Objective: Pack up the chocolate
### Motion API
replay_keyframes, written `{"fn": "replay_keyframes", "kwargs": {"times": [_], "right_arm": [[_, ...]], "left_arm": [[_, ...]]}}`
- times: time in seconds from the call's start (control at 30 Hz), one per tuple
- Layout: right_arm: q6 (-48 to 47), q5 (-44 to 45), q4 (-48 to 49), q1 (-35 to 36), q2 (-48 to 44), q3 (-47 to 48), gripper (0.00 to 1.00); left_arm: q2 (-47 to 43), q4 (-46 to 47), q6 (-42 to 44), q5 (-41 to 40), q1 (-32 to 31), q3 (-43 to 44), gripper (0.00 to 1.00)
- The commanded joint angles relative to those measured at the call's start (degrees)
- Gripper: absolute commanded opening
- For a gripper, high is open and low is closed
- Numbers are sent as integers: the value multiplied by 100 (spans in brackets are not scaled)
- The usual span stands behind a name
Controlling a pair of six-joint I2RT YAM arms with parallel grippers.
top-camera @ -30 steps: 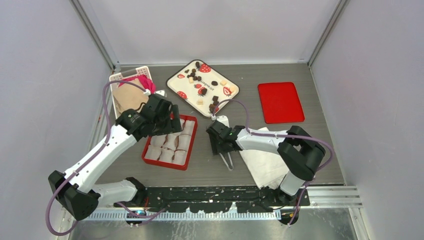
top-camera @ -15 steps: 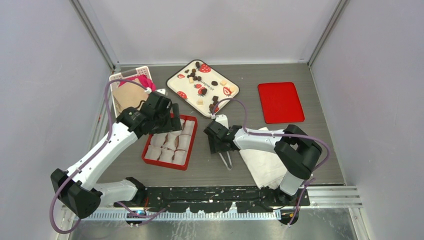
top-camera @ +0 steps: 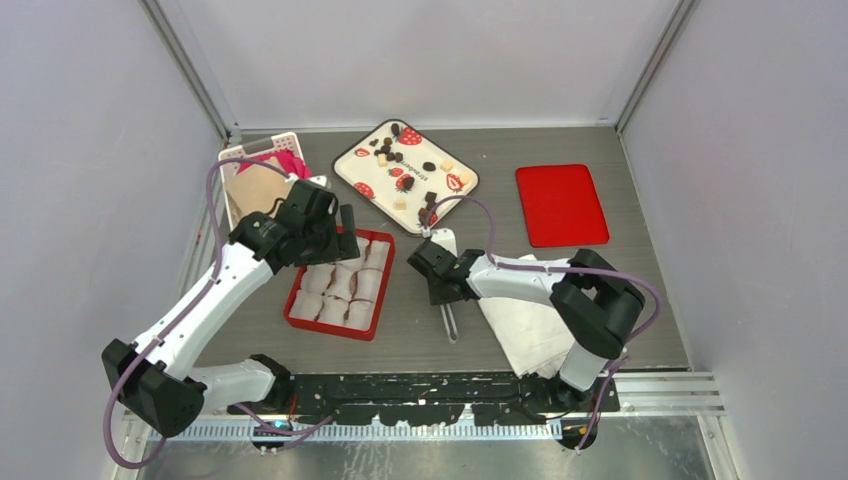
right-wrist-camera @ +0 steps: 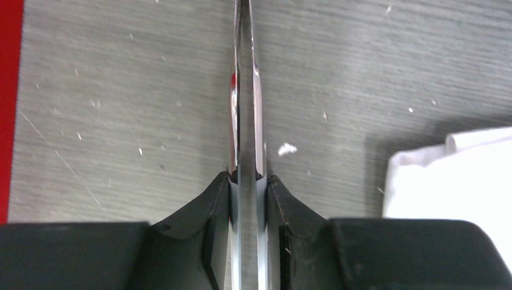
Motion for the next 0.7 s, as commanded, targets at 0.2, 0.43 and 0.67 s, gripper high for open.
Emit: {"fn": "replay_keyframes", "kwargs": {"times": [0.2,0.43,0.67], "right_arm": [[-460,-395,-2504,-156,-878,1790,9],[-865,-1223,-4906,-943,479,4771,13],[-1194,-1904,-5133,-1812,1375,5946,17]], "left_arm": [[-283,-199,244,291,516,256,82],[-43,1,231,747,521,232,80],[279,100,309,243,556,574,80]]}}
